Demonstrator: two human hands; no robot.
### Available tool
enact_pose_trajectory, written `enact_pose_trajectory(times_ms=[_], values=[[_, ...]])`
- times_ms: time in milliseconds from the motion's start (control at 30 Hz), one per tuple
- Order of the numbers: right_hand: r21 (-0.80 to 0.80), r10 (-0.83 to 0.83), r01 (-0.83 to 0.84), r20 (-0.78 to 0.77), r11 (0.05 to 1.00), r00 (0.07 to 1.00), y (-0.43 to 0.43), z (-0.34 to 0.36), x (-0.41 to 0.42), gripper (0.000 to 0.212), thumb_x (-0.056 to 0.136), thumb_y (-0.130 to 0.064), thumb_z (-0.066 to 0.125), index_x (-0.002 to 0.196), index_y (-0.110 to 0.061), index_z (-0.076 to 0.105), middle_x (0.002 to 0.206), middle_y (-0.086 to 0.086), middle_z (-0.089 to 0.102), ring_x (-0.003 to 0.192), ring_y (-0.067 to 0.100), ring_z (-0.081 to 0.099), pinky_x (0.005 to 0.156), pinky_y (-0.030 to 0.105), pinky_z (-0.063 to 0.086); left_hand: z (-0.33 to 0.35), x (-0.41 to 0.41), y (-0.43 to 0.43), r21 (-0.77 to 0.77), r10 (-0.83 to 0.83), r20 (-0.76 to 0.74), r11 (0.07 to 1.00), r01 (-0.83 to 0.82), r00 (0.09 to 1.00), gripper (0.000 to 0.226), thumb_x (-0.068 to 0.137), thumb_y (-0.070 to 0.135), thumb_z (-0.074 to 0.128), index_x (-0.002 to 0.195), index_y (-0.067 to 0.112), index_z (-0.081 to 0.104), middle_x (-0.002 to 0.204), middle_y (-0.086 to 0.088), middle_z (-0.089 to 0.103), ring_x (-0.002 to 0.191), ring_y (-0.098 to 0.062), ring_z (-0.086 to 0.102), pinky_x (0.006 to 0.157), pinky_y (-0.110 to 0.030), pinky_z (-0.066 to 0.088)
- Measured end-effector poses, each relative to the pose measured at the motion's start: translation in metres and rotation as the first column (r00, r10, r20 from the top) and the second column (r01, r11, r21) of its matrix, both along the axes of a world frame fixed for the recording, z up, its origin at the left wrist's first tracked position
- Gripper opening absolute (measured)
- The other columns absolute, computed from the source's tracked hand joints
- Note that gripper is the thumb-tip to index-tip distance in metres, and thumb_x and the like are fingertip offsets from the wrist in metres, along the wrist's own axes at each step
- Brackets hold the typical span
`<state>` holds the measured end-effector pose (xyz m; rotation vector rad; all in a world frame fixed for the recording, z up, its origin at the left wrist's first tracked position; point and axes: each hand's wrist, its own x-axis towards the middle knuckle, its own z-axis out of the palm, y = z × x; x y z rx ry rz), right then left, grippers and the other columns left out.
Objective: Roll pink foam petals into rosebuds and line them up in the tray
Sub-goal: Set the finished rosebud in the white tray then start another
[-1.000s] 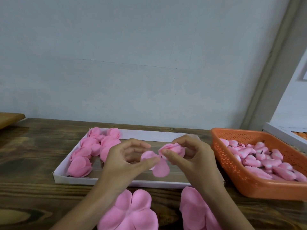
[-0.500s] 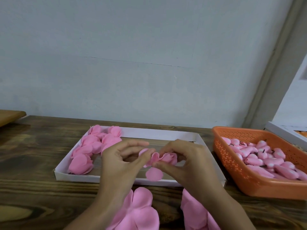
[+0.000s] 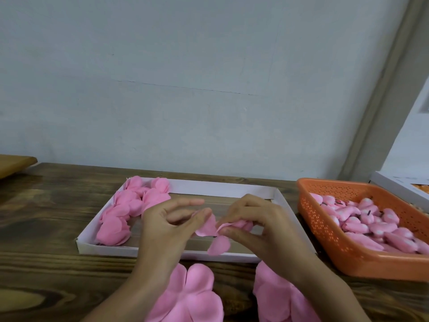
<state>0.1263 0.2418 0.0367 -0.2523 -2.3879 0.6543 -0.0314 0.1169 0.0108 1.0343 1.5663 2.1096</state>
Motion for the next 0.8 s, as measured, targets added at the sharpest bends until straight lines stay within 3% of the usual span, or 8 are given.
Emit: enact_pose_trajectory(times_ms=[300, 467, 600, 700, 800], values=[[0.047, -0.010, 0.009, 0.025, 0.999, 1.000, -0.001, 0.003, 0.001, 0.006, 0.090, -0.034, 0.079, 0.095, -0.032, 0.080, 0.098, -0.017, 0.068, 0.093, 0.010, 0.064, 0.075, 0.024, 0.051, -0.006, 0.016, -0.002, 0.066, 0.082, -0.189, 0.995, -0.070, 0.979, 0.027, 0.075, 0.025, 0.082, 0.102, 0.023, 0.080, 0.086, 0.006, 0.080, 0.082, -0.017, 0.078, 0.071, -0.029, 0.063], [-0.020, -0.032, 0.031, -0.060, 0.999, 0.998, -0.006, -0.002, -0.004, 0.010, 0.087, -0.035, 0.081, 0.091, -0.032, 0.073, 0.085, -0.018, 0.070, 0.080, 0.011, 0.065, 0.064, 0.021, 0.049, -0.002, 0.022, -0.002, 0.101, 0.046, -0.155, 0.994, -0.030, 0.987, 0.038, 0.077, 0.029, 0.079, 0.115, 0.022, 0.076, 0.088, 0.003, 0.081, 0.082, -0.019, 0.078, 0.068, -0.032, 0.064], [-0.181, -0.025, 0.006, -0.104, 0.983, 0.994, -0.005, -0.004, -0.003, 0.027, 0.081, -0.039, 0.079, 0.105, -0.037, 0.066, 0.095, -0.015, 0.075, 0.086, 0.016, 0.072, 0.070, 0.040, 0.059, 0.007, 0.022, -0.006, 0.172, -0.092, -0.115, 0.979, 0.112, 0.989, 0.028, 0.099, 0.031, 0.067, 0.125, 0.021, 0.071, 0.103, -0.003, 0.080, 0.093, -0.022, 0.077, 0.077, -0.025, 0.061], [-0.173, -0.005, -0.001, -0.035, 0.985, 0.999, -0.002, -0.001, 0.000, 0.034, 0.084, -0.032, 0.076, 0.116, -0.042, 0.069, 0.098, -0.015, 0.075, 0.089, 0.015, 0.071, 0.075, 0.038, 0.060, 0.007, 0.018, -0.005, 0.219, -0.148, -0.055, 0.963, 0.157, 0.987, 0.028, 0.098, 0.021, 0.049, 0.120, 0.022, 0.066, 0.114, -0.010, 0.076, 0.083, -0.034, 0.076, 0.075, -0.035, 0.061], [-0.116, -0.006, 0.005, -0.001, 0.993, 1.000, 0.000, 0.000, 0.001, 0.021, 0.085, -0.034, 0.073, 0.104, -0.039, 0.072, 0.094, -0.023, 0.073, 0.089, 0.009, 0.070, 0.071, 0.030, 0.058, 0.004, 0.009, -0.003, 0.233, -0.198, -0.041, 0.951, 0.202, 0.979, 0.027, 0.086, 0.004, 0.047, 0.105, 0.018, 0.060, 0.110, -0.015, 0.073, 0.075, -0.042, 0.075, 0.068, -0.036, 0.061]])
